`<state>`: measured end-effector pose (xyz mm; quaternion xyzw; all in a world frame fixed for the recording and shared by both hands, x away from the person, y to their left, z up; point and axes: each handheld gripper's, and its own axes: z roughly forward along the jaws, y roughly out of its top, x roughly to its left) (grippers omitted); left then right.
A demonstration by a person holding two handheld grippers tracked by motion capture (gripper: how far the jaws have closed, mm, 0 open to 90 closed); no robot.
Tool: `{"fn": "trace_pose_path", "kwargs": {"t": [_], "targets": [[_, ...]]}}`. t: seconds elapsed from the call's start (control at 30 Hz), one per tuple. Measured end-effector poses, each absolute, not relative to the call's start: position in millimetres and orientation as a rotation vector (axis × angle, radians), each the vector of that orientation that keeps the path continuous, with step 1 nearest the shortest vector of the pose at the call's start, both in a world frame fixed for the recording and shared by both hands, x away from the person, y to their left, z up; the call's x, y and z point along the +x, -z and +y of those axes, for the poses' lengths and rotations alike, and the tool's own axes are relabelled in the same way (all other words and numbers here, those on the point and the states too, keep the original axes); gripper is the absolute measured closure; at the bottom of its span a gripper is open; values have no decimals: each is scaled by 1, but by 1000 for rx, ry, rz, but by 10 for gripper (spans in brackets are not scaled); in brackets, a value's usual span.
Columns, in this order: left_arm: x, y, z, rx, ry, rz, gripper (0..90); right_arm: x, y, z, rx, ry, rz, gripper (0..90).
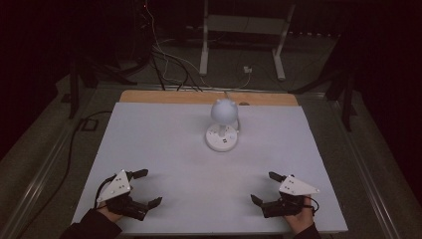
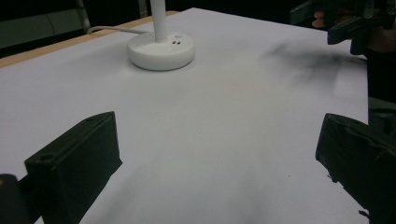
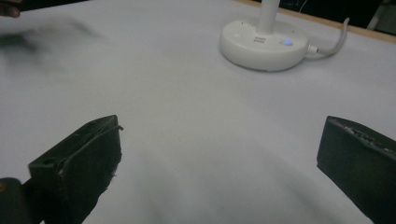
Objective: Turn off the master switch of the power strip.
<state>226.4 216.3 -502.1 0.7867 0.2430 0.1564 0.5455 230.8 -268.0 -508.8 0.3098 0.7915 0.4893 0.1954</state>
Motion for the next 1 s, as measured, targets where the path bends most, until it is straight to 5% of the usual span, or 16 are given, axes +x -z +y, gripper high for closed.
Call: {"fn": "trace_pose_path", "kwargs": {"t": [1.0], "targets": [[224,502,214,1869,-345,561,4,224,505,-258,880,-1345,2340,0]]}}
